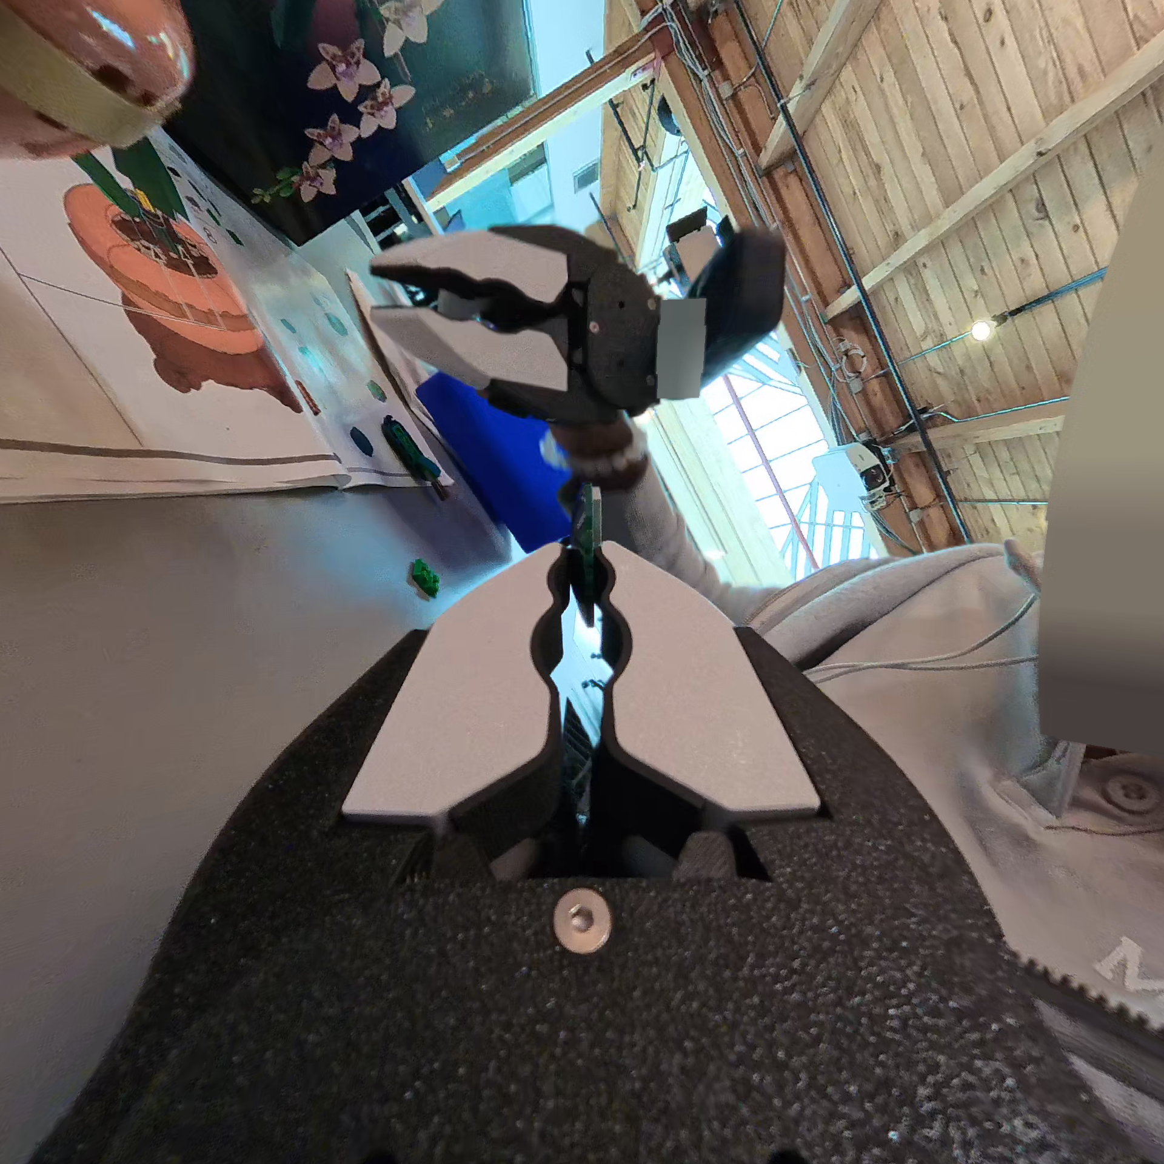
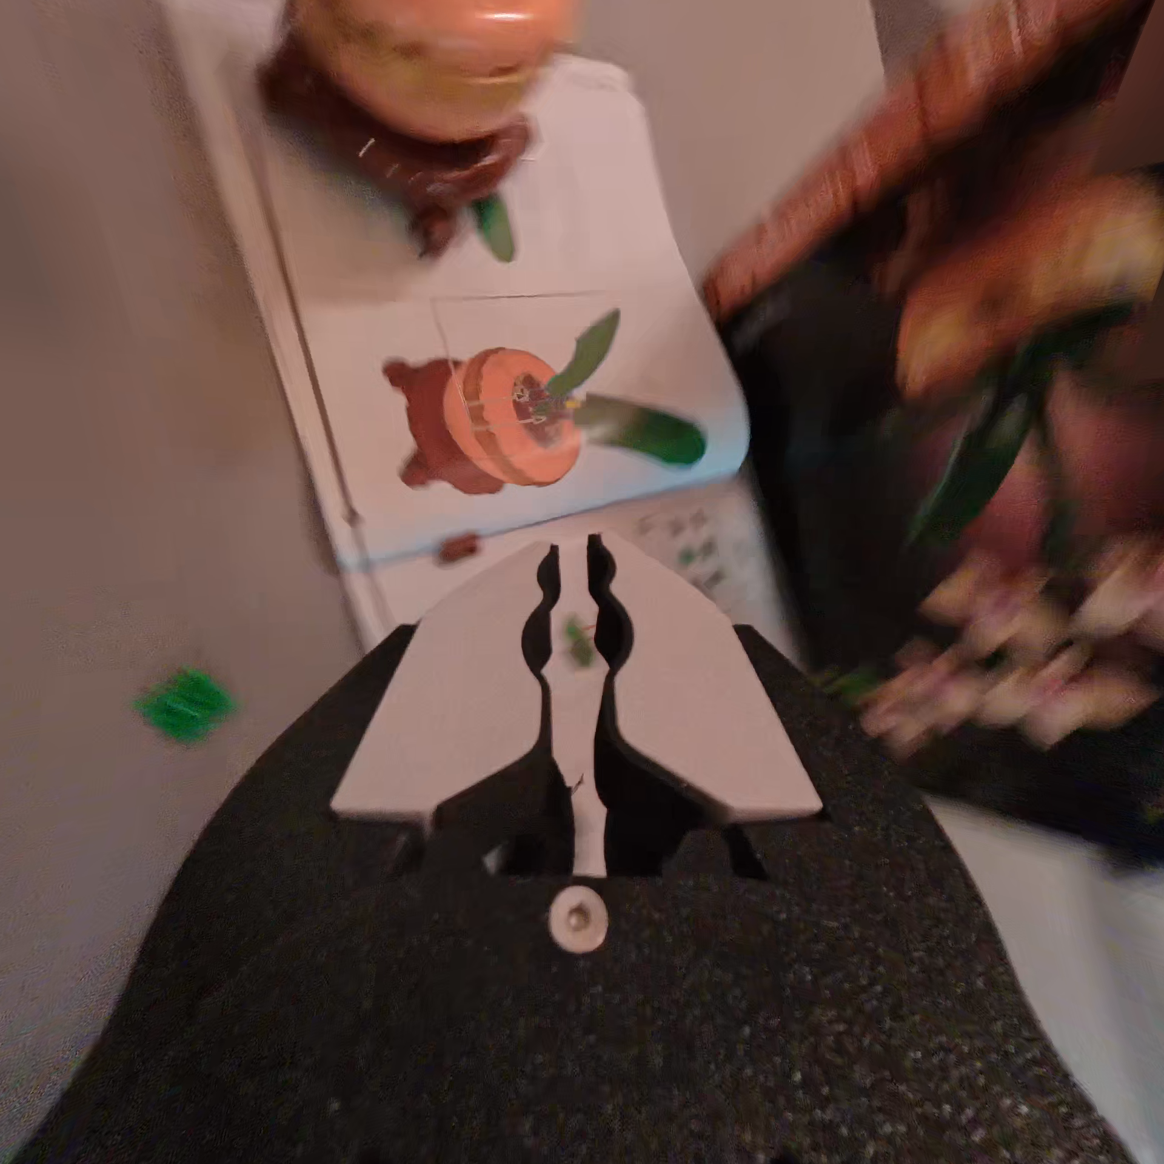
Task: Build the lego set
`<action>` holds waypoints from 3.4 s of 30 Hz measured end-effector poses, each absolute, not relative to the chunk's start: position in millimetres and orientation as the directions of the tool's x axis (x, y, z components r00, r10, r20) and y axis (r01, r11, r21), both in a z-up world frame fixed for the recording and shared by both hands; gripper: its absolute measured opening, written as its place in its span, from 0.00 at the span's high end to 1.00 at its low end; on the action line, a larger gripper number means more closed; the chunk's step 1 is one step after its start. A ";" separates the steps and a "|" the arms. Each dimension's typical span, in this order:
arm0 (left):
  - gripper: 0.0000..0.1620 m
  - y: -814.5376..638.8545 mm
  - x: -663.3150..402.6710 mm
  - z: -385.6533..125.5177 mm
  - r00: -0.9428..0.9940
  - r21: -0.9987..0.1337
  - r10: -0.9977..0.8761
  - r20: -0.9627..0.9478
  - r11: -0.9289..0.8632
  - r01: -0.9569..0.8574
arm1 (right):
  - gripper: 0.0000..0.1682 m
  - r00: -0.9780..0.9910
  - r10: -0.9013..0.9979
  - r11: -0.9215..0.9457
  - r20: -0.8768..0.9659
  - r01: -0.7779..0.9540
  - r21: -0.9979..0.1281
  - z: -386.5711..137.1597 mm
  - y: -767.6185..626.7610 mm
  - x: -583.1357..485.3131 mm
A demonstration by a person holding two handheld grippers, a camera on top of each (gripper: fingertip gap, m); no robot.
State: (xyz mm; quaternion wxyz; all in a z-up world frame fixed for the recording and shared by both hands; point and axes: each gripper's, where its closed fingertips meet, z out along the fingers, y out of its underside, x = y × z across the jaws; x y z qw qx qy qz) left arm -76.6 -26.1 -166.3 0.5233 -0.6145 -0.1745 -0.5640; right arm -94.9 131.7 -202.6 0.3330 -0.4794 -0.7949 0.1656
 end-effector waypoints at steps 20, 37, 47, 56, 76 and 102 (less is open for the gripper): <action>0.97 -32.3 -70.7 -164.4 0.207 -0.403 -0.416 0.886 -0.467 0.787 | 0.95 0.251 0.939 -0.343 -0.235 0.660 -0.668 -251.7 109.0 -84.1; 0.97 -28.8 -71.9 -166.1 0.235 -0.411 -0.395 0.888 -0.452 0.792 | 0.95 -0.559 0.685 0.728 0.467 0.529 -0.436 -241.6 114.7 -76.4; 0.97 -29.1 -71.5 -167.5 0.255 -0.423 -0.388 0.886 -0.448 0.788 | 0.95 -0.573 0.814 0.535 0.100 0.671 -0.513 -244.0 112.5 -77.9; 0.97 -25.2 -74.7 -167.2 0.226 -0.390 -0.379 0.898 -0.444 0.806 | 0.96 -0.609 0.782 0.591 0.135 0.654 -0.473 -245.2 111.5 -84.0; 0.97 -27.5 -67.9 -168.2 0.315 -0.478 -0.396 0.863 -0.432 0.765 | 0.96 -0.697 0.657 0.748 0.286 0.556 -0.363 -245.3 110.0 -84.6; 0.97 -29.5 -66.0 -169.0 0.411 -0.548 -0.383 0.827 -0.394 0.738 | 0.95 -0.584 0.787 0.548 0.199 0.516 -0.658 -210.6 116.5 -86.3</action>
